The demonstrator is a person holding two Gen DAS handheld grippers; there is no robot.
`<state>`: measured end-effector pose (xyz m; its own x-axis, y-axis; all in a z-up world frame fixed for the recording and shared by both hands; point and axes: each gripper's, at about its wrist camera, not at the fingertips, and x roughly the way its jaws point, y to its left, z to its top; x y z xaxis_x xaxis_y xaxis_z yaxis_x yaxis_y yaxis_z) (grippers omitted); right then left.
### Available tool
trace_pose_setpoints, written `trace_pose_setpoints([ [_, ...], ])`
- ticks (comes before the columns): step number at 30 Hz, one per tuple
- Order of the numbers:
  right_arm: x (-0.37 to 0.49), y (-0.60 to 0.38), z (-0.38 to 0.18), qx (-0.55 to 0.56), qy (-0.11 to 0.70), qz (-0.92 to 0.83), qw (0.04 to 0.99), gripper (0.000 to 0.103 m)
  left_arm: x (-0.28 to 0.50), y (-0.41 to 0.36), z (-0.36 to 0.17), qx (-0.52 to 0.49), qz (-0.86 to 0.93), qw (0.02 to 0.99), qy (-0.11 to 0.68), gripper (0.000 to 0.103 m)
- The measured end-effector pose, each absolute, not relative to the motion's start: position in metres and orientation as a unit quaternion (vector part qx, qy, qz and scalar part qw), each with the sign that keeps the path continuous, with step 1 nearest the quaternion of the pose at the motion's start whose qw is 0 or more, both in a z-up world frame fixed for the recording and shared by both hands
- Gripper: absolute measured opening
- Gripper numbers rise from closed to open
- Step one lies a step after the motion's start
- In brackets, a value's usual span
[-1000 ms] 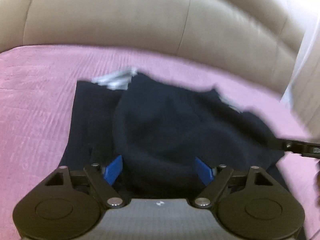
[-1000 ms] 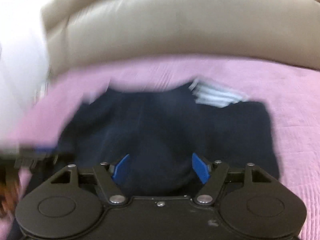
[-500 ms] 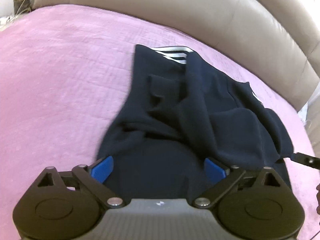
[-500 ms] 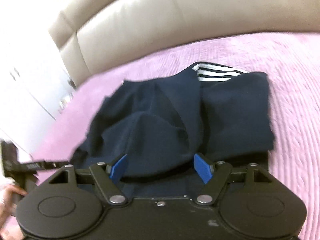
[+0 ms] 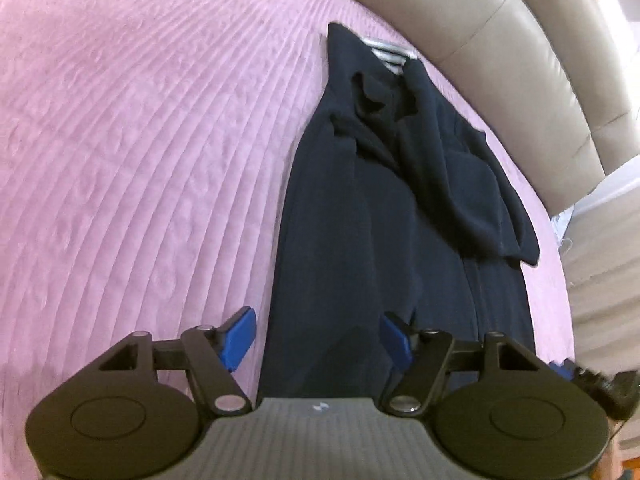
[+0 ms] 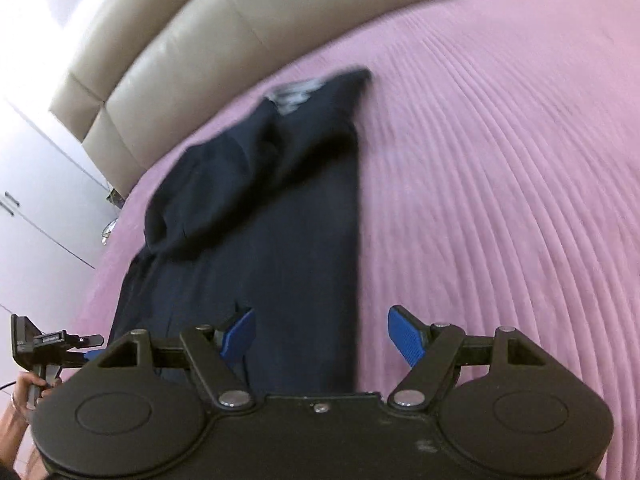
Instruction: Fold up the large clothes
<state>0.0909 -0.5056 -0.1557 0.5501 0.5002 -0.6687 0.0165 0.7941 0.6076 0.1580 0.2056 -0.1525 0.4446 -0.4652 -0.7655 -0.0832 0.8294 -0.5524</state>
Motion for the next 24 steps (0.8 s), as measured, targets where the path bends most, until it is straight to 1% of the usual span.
trace_pose_setpoints([
  [2,0.076,-0.507,-0.171,0.311,0.476,0.146,0.810,0.087,0.152,0.205,-0.152,-0.258,-0.127,0.798,0.530,0.071],
  [5,0.051,-0.502,-0.170,0.316,0.457,0.161,0.815,0.088,0.145,0.205,-0.153,-0.255,-0.131,0.775,0.564,0.074],
  [10,0.028,-0.495,-0.182,0.363,0.475,0.194,0.778,0.088,0.128,0.199,-0.159,-0.240,-0.131,0.752,0.600,0.075],
  [12,0.020,-0.492,-0.184,0.373,0.473,0.203,0.772,0.088,0.121,0.195,-0.161,-0.250,-0.131,0.742,0.608,0.078],
  [13,0.018,-0.491,-0.184,0.373,0.472,0.207,0.771,0.088,0.118,0.193,-0.163,-0.258,-0.132,0.736,0.612,0.078],
  [19,0.000,-0.497,-0.192,0.403,0.467,0.220,0.755,0.087,0.085,0.170,-0.158,-0.239,-0.136,0.739,0.615,0.079],
  [24,-0.019,-0.497,-0.195,0.408,0.465,0.221,0.754,0.087,0.060,0.157,-0.157,-0.226,-0.131,0.750,0.607,0.078],
])
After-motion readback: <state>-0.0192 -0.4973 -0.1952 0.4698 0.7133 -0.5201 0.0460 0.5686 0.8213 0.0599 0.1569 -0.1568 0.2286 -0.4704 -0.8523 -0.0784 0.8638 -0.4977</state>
